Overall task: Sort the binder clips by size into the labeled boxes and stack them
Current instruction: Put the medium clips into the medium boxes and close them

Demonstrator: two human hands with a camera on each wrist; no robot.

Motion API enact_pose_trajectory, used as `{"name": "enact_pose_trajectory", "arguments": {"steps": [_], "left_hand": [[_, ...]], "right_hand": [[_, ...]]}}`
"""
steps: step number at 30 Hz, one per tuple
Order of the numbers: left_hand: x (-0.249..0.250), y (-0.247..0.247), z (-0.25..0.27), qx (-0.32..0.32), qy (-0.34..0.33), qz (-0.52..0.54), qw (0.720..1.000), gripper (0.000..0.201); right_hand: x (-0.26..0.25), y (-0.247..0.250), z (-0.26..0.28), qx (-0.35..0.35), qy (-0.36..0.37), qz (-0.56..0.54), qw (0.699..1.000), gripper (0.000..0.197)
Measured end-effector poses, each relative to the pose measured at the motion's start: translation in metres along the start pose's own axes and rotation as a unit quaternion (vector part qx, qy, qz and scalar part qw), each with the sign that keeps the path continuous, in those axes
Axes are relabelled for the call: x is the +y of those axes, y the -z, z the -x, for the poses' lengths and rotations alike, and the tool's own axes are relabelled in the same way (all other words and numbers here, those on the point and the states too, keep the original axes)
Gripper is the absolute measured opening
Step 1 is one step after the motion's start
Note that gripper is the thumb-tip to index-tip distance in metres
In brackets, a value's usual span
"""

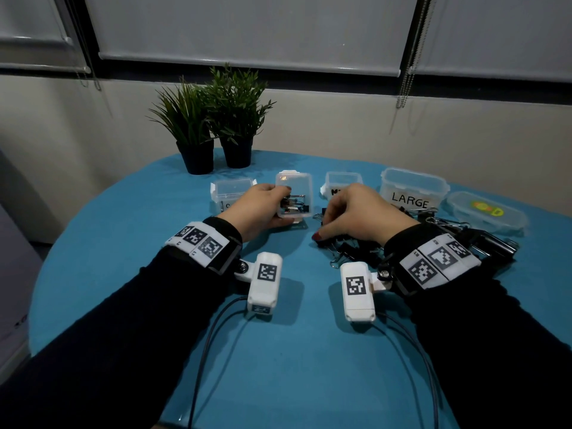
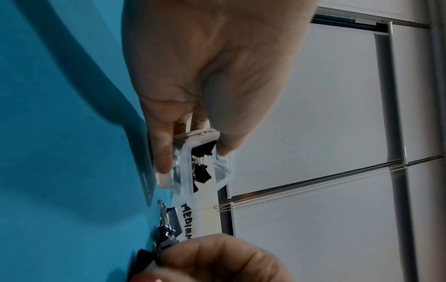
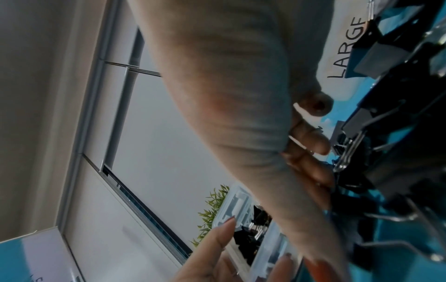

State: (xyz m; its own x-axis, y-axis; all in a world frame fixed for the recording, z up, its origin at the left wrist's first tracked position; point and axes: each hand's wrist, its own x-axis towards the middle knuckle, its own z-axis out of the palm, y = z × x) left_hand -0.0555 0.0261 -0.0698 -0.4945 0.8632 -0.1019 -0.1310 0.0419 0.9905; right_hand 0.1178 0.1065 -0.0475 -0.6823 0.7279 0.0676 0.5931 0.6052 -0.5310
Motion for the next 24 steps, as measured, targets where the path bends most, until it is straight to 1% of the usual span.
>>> {"name": "enact_pose_trajectory", "arguments": {"steps": [2,4,7,10,14,19,21,24], "left_hand": [[-0.0002,0.0007,-0.0008,-0.002,0.009,0.024,1.000,0.018],[0.0002,0.0011,-0.0002,-0.010,0.014,0.039,0.999,0.025],[-0.0005,0.0013,0.0006,-0.025,0.012,0.053,0.998,0.034],[-0.0012,0.0006,0.0020,-0.034,0.009,0.068,0.997,0.031],[-0.0002,0.0000,0.0029,-0.030,0.009,0.070,0.997,0.023],[0.0008,0.0000,0.0053,-0.036,0.009,0.076,0.996,0.024],[0.0007,0.0003,0.0056,-0.038,0.008,0.076,0.996,0.026],[0.0004,0.0016,0.0062,-0.044,0.012,0.061,0.997,0.029]], "right_hand": [[-0.0020,0.0009,0.0040,-0.041,-0.020,0.034,0.998,0.038],[-0.0023,-0.0004,0.0032,-0.059,-0.015,0.040,0.997,0.036],[-0.0034,-0.0039,0.0019,-0.068,0.002,0.030,0.997,0.023],[-0.0043,-0.0055,0.0023,-0.061,0.020,0.021,0.998,0.012],[-0.0017,-0.0056,-0.0012,-0.017,0.034,-0.035,0.999,0.009],[0.0001,-0.0042,-0.0034,0.042,0.051,-0.124,0.990,0.015],[-0.0026,-0.0025,-0.0024,0.066,0.058,-0.189,0.978,0.016],[-0.0060,-0.0006,-0.0030,0.118,0.081,-0.299,0.943,0.014]]}}
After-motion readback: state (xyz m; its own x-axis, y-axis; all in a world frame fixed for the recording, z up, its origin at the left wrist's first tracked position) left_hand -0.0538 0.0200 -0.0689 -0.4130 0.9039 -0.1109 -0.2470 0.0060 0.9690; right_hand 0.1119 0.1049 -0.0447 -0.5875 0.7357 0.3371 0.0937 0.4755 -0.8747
